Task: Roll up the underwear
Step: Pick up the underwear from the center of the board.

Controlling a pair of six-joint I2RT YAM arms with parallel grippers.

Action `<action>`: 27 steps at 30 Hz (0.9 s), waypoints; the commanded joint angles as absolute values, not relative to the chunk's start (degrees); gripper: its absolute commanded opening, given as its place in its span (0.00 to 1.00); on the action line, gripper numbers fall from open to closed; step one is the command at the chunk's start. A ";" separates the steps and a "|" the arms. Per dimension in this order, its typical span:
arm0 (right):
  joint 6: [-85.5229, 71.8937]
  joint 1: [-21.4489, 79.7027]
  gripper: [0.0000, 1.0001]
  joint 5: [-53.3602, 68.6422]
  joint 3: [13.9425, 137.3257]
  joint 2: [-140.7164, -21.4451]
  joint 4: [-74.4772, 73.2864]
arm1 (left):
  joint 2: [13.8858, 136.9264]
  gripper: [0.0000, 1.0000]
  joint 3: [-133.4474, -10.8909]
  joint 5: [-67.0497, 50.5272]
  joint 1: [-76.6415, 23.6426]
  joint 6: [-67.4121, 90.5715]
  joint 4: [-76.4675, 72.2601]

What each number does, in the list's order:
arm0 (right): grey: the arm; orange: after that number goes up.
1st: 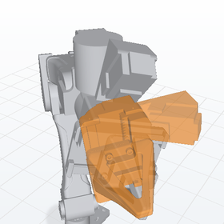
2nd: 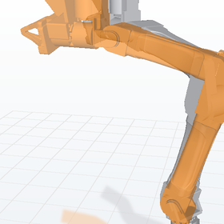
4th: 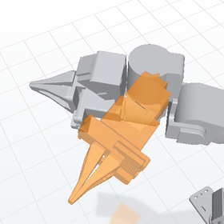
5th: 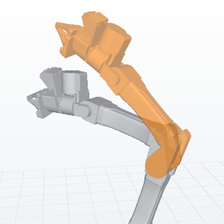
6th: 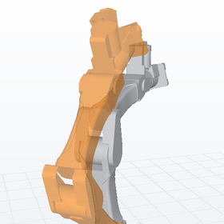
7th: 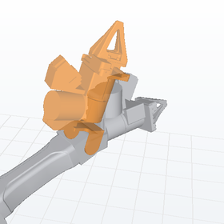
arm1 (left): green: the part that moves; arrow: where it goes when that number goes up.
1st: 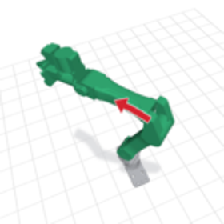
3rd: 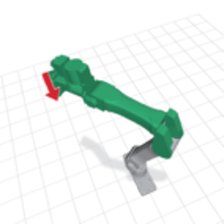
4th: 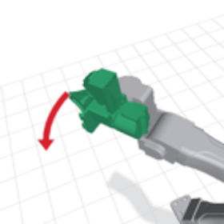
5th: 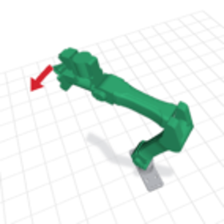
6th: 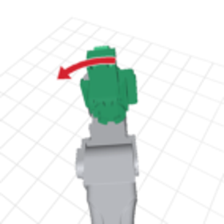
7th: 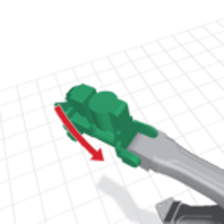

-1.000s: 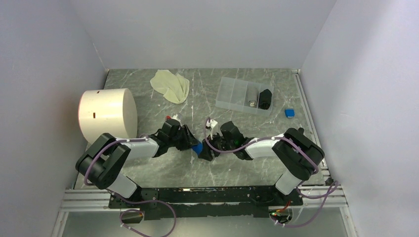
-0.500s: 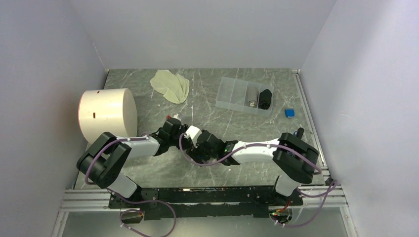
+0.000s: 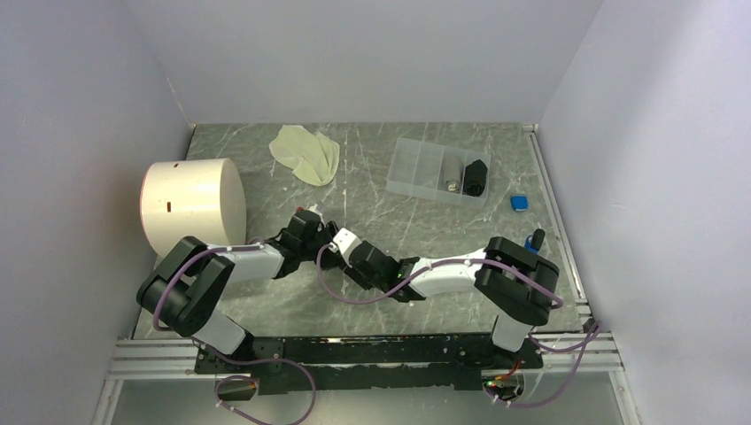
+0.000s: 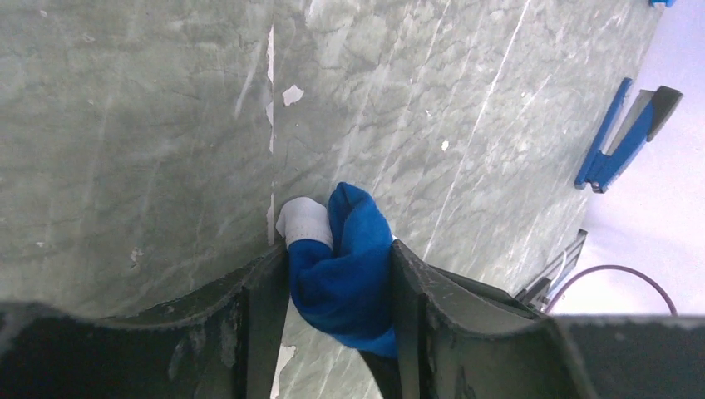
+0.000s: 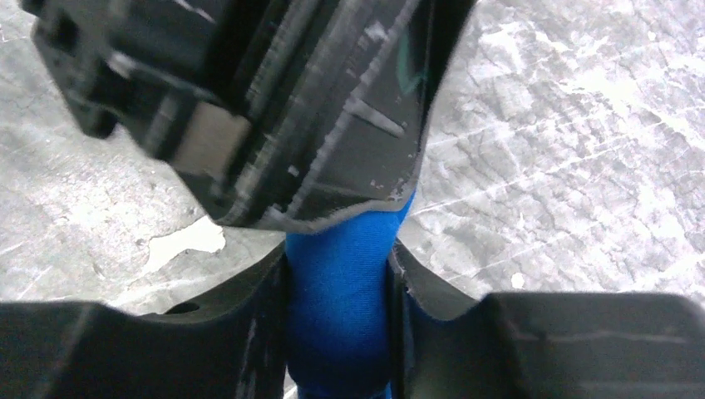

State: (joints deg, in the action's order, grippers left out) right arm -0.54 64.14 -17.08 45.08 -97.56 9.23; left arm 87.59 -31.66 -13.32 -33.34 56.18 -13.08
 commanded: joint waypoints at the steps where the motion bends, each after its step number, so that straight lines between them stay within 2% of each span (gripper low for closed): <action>1: -2.81 62.32 0.32 -16.15 41.87 -98.44 6.92 | 86.98 0.56 -28.09 -15.81 -30.90 53.19 -7.52; 4: -4.36 60.68 0.18 -15.31 42.52 -98.33 6.44 | 83.52 0.67 -28.98 -15.53 -30.46 51.91 -5.19; 5: -5.36 59.43 0.04 -14.01 42.83 -98.02 6.41 | 82.22 0.71 -29.33 -15.09 -30.37 51.52 -3.96; 6: -6.20 57.61 0.00 -11.22 43.29 -97.63 5.93 | 80.74 0.77 -29.74 -14.03 -30.23 51.32 -2.56; 9: -8.78 51.08 0.00 -1.52 42.93 -95.05 7.49 | 74.97 0.83 -30.46 -10.38 -29.68 51.20 2.44; 12: -11.46 46.86 0.00 1.32 43.41 -91.51 8.08 | 68.18 0.86 -30.99 -5.89 -29.20 50.89 6.50; 21: -14.85 39.72 0.00 -5.76 49.97 -82.52 2.56 | 53.12 0.86 -36.39 6.53 -29.26 40.43 19.23; 27: -15.79 31.55 0.00 -7.70 53.08 -80.43 1.22 | 51.44 0.98 -43.87 9.20 -29.25 34.71 28.97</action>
